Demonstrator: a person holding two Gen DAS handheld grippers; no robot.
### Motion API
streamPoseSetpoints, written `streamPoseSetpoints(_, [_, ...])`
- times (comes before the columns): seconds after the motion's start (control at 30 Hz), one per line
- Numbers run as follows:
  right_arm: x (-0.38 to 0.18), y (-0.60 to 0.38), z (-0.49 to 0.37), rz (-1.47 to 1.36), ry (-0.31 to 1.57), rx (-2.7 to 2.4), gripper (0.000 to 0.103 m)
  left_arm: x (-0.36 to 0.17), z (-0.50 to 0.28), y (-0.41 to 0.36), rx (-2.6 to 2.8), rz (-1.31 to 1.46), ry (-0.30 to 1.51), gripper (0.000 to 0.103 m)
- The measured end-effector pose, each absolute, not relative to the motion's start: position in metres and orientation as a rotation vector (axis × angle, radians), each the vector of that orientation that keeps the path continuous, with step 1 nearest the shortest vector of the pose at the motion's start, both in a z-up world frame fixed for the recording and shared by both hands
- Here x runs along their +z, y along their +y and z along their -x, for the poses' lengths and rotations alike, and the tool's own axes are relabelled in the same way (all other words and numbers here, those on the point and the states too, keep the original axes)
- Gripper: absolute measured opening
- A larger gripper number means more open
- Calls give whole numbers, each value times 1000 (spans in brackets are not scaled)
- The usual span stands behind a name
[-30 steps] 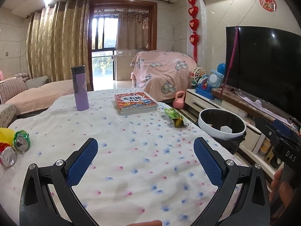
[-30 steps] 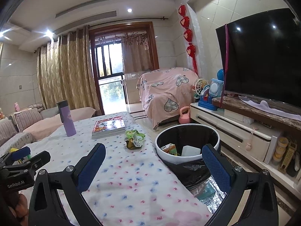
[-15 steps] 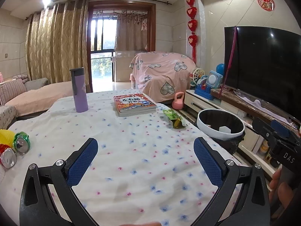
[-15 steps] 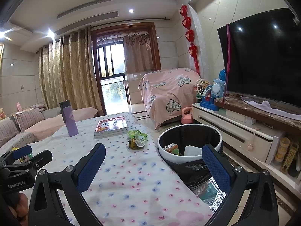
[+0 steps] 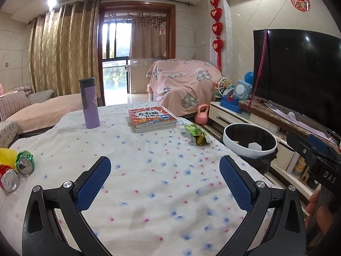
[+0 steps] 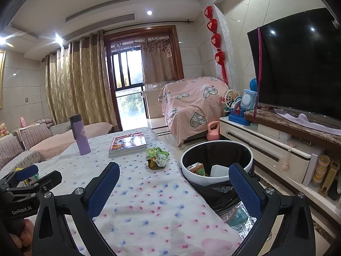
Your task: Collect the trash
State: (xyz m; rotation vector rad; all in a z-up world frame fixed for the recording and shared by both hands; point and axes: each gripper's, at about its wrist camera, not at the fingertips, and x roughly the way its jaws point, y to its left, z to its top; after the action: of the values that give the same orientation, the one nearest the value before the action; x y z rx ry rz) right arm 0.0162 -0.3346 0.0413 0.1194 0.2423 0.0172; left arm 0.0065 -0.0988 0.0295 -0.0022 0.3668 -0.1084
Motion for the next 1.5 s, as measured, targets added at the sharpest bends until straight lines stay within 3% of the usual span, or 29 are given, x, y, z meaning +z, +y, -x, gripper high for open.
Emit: streamPoseSetpoints(1.5, [45,-327,-14,-134,238,48,103,23,-14,-95,-121,3,391,103])
